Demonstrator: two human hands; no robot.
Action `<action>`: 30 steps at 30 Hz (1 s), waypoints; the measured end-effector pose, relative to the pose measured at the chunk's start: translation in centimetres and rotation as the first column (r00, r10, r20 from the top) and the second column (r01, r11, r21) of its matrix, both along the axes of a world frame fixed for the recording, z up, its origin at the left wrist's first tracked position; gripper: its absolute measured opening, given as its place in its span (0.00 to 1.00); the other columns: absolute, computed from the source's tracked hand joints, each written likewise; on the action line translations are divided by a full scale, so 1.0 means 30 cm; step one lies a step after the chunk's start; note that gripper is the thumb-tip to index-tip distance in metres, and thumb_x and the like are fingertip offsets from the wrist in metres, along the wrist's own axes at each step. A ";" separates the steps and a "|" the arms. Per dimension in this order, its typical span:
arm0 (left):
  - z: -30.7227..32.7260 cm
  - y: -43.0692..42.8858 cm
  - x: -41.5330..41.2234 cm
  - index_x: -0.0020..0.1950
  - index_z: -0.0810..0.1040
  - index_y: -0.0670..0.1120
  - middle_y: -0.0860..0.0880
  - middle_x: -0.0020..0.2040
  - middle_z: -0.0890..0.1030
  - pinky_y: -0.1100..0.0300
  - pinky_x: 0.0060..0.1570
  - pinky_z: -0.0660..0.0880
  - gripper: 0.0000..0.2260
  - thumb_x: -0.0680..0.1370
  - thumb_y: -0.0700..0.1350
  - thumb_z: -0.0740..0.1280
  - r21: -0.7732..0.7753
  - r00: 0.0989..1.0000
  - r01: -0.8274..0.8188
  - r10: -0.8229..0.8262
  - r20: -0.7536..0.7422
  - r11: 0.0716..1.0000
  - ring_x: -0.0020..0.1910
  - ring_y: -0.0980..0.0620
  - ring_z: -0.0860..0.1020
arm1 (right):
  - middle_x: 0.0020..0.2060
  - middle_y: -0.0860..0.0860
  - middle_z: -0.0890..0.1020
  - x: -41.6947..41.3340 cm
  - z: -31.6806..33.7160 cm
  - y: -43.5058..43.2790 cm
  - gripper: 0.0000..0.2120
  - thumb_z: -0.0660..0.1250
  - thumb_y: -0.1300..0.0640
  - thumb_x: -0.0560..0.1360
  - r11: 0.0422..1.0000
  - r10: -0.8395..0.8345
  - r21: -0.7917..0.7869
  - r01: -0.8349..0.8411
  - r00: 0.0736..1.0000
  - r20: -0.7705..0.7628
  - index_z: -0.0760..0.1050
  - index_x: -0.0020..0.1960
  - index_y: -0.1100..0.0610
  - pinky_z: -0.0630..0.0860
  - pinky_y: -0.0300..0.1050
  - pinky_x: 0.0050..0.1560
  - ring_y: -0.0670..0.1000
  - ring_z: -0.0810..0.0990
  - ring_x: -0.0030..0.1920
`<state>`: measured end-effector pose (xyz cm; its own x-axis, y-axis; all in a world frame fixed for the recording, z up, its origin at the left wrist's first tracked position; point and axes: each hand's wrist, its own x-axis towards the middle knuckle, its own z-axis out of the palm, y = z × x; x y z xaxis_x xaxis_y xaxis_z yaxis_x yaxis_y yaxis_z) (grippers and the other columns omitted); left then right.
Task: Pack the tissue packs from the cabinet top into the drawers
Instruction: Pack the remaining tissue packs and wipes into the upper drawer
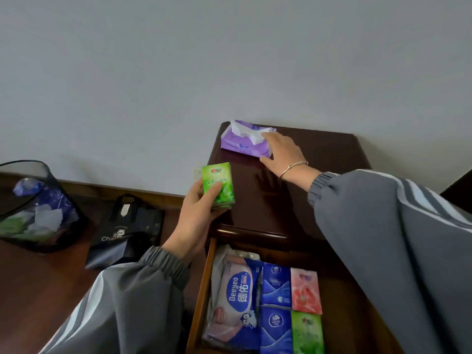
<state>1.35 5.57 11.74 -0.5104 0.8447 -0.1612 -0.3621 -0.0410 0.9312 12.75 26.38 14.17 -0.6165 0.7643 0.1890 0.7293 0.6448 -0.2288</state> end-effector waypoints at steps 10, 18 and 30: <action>-0.057 0.005 -0.002 0.65 0.75 0.44 0.48 0.53 0.84 0.63 0.45 0.80 0.14 0.80 0.45 0.64 0.028 1.000 0.009 -0.009 0.000 1.000 0.51 0.54 0.83 | 0.54 0.56 0.77 0.099 -0.104 0.056 0.08 0.63 0.62 0.74 0.999 0.028 -0.024 -0.028 1.000 0.004 0.76 0.52 0.60 0.69 0.47 0.48 0.60 0.74 0.56; -0.035 -0.022 0.053 0.62 0.76 0.44 0.49 0.48 0.85 0.63 0.41 0.80 0.12 0.80 0.45 0.64 0.031 0.997 -0.052 0.050 0.055 0.998 0.46 0.54 0.84 | 0.41 0.52 0.81 0.513 0.036 -0.239 0.04 0.67 0.62 0.73 0.998 -0.052 0.016 0.064 0.909 -0.414 0.77 0.47 0.60 0.75 0.52 0.46 0.56 0.78 0.44; -0.050 -0.228 0.375 0.58 0.79 0.42 0.43 0.50 0.83 0.58 0.40 0.80 0.14 0.75 0.47 0.68 -0.015 0.970 0.182 -0.177 0.167 0.983 0.45 0.51 0.82 | 0.37 0.35 0.79 1.010 0.120 -0.761 0.13 0.71 0.60 0.70 0.975 -0.035 -0.219 -0.037 0.949 -0.313 0.75 0.42 0.42 0.70 0.30 0.35 0.38 0.77 0.35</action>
